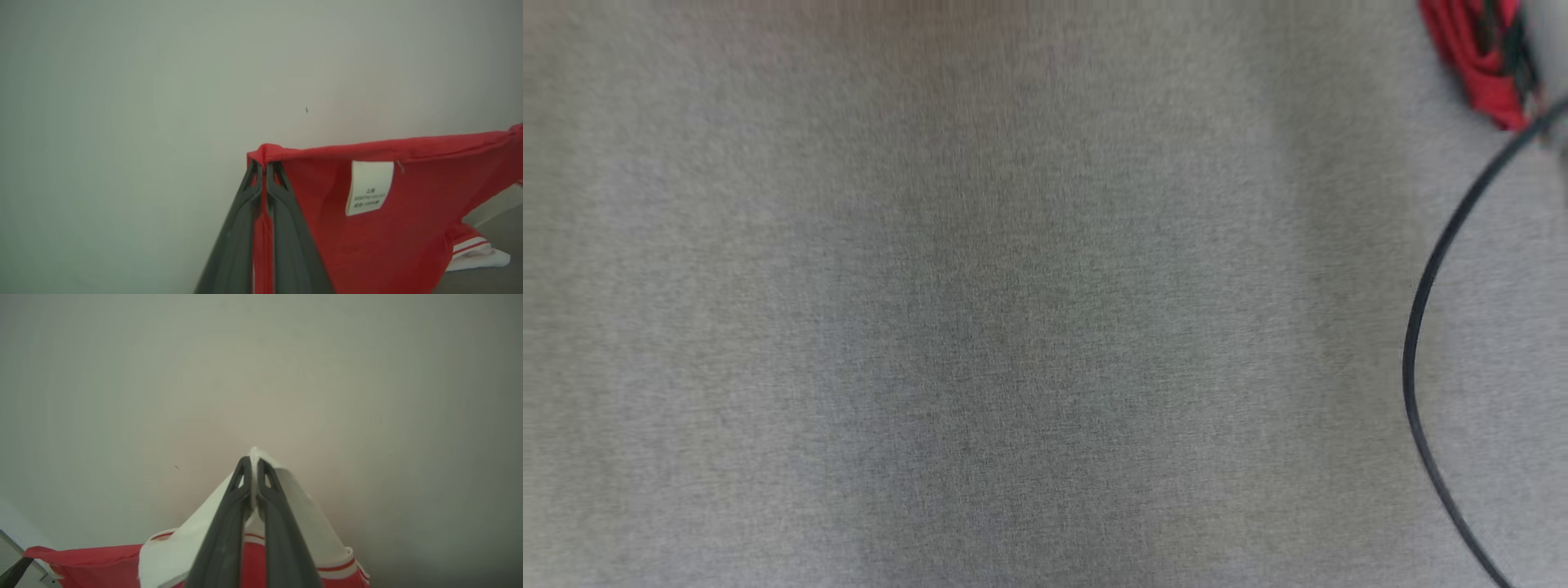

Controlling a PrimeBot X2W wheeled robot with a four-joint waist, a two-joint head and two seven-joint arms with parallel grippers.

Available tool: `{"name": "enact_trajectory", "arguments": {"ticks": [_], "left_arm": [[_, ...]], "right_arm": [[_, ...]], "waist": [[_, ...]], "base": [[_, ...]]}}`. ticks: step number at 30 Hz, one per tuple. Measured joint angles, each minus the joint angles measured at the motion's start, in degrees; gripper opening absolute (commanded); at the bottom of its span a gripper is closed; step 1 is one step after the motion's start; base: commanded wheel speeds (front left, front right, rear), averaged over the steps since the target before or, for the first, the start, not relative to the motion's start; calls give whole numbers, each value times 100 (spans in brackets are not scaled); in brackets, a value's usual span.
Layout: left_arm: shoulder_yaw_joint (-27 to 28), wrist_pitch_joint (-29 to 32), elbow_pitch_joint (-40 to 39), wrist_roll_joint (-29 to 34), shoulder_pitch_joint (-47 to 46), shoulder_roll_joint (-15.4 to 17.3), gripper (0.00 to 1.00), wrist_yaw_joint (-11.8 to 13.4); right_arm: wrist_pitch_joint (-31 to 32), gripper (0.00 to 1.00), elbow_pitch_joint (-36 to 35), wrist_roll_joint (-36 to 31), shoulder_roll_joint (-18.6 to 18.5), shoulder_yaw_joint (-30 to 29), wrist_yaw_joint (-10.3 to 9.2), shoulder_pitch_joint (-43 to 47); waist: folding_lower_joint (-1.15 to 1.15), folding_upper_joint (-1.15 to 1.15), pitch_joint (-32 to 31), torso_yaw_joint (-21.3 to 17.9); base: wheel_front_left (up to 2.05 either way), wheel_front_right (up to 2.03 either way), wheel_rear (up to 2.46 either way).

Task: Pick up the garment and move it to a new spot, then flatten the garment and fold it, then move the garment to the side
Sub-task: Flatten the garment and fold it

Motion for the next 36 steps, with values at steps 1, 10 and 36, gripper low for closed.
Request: {"name": "enact_trajectory", "arguments": {"ticks": [1, 10, 36], "left_arm": [[51, -42, -101, -67, 253, 13, 0, 44], [357, -111, -1755, -631, 2485, 345, 0, 616], [869, -136, -3575, -36, 8152, -281, 0, 1905]], "right_arm": [[-4, 0, -202, 155, -90, 30, 0, 259], [21, 0, -1733, 958, -929, 230, 0, 2449], [888, 0, -4432, 1573, -2178, -52, 0, 8516]], "waist": [[0, 0, -73, -1], [-2, -2, -841, -29], [-1, -1, -2426, 182]], "base": [[0, 0, 0], [0, 0, 0], [0, 0, 0]]}}
